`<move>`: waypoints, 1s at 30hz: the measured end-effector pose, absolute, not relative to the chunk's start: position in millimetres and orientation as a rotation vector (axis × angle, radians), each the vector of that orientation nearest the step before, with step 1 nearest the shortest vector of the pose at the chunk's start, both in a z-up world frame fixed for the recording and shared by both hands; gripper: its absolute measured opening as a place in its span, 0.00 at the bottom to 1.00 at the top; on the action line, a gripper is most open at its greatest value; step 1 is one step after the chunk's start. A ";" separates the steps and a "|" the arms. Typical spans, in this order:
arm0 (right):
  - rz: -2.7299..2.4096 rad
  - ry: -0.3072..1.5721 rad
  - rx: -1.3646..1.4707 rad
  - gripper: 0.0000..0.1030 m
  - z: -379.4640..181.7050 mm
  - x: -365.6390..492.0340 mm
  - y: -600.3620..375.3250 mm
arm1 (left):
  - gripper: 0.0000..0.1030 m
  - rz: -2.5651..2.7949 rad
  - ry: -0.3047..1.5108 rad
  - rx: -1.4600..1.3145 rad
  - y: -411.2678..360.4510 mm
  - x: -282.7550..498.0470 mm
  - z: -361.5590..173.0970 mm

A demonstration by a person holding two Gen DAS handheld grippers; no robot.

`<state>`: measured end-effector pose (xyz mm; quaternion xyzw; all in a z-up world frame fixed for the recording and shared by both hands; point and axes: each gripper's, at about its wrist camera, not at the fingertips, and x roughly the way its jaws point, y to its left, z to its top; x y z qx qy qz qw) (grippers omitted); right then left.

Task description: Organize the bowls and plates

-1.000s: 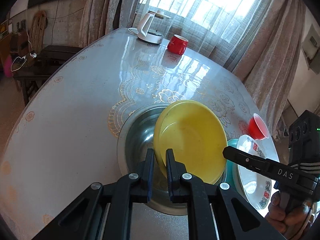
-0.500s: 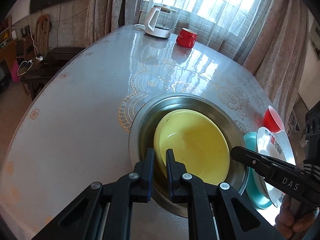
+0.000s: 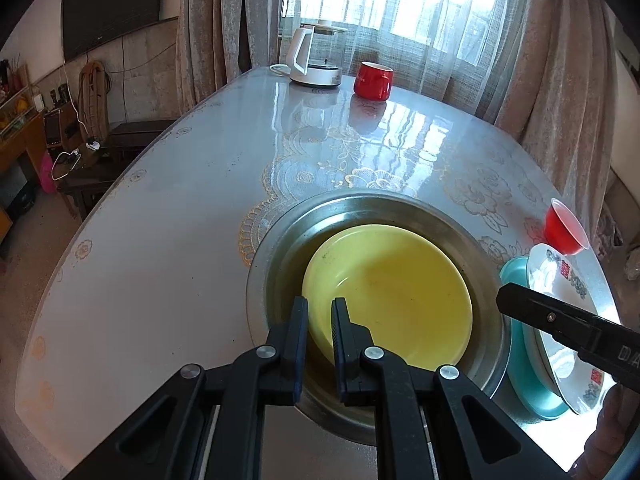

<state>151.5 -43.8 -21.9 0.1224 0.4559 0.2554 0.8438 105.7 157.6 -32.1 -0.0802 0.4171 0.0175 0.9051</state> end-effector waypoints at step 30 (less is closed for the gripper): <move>0.420 0.784 0.242 0.38 -2.6 98.4 -106.7 | 0.12 -0.009 0.700 0.010 87.8 50.9 4.3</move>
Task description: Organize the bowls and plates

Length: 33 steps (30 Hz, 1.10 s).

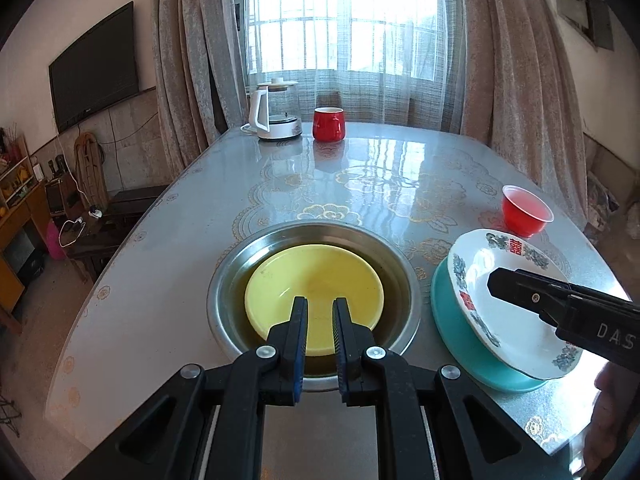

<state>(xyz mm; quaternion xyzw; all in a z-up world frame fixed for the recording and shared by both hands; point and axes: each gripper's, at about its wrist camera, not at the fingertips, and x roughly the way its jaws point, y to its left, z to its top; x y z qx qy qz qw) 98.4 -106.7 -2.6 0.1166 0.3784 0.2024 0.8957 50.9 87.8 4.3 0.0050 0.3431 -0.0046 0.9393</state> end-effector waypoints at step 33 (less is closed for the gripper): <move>0.133 0.692 0.374 0.38 -5.0 73.5 -227.5 | 0.20 -0.223 0.725 0.164 -25.5 49.4 -5.9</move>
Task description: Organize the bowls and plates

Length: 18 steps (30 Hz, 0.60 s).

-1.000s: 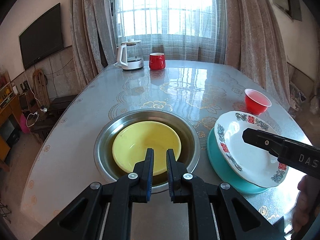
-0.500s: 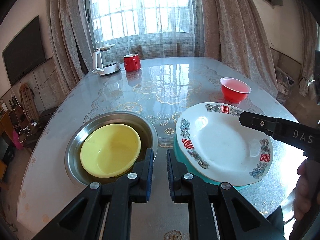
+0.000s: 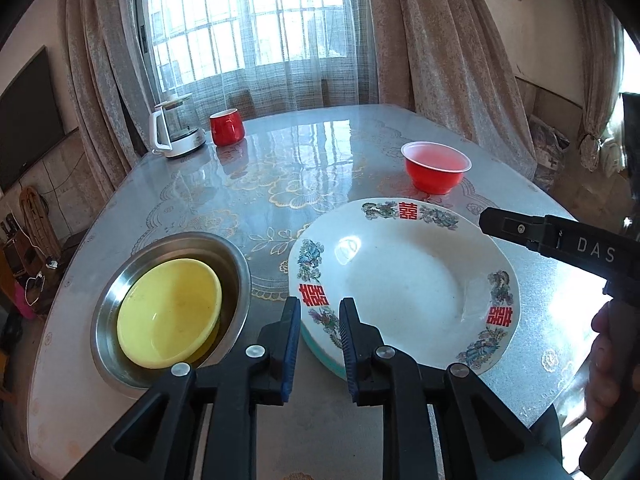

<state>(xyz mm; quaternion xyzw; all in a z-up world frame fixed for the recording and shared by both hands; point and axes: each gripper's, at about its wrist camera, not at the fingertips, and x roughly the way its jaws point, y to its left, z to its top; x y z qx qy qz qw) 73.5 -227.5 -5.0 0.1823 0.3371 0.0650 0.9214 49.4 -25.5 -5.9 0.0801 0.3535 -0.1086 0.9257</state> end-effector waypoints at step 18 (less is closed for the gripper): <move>0.020 0.709 0.456 0.38 -22.9 71.7 -277.8 | 0.26 -0.259 0.762 0.169 -50.8 71.8 -9.3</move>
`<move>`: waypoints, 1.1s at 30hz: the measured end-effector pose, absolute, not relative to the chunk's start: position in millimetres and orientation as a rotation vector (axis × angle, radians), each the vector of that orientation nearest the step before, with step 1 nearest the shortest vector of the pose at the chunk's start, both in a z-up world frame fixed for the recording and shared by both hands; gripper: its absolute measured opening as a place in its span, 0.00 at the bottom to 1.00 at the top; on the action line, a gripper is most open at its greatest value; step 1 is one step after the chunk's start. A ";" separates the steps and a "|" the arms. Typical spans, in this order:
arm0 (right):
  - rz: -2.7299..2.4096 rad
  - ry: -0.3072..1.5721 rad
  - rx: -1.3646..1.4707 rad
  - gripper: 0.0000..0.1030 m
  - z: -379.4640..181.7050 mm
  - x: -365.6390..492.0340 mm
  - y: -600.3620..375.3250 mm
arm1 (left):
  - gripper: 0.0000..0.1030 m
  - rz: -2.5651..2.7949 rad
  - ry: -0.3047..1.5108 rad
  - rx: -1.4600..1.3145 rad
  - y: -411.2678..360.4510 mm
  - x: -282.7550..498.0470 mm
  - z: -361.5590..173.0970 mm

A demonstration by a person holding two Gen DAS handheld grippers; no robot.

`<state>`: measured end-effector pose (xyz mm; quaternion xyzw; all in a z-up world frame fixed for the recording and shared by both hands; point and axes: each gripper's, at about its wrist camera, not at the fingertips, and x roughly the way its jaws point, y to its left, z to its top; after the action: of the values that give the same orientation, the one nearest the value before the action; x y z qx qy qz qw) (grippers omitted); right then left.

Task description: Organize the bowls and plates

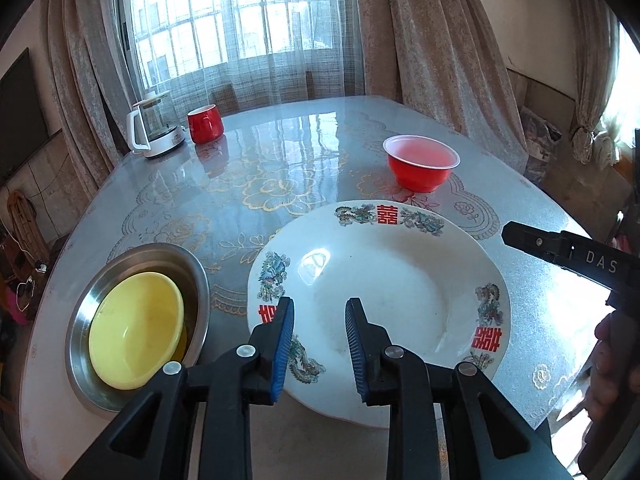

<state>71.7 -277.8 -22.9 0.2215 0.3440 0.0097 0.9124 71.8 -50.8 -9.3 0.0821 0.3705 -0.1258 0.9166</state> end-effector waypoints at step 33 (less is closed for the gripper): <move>-0.040 0.664 0.495 0.38 -20.5 57.2 -322.3 | 0.34 -0.358 0.823 0.088 -94.7 119.0 8.2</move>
<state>57.2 -322.3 -20.5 0.2403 0.3227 -0.0194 0.9153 119.0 -94.7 8.2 0.0428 0.3976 -0.1730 0.9001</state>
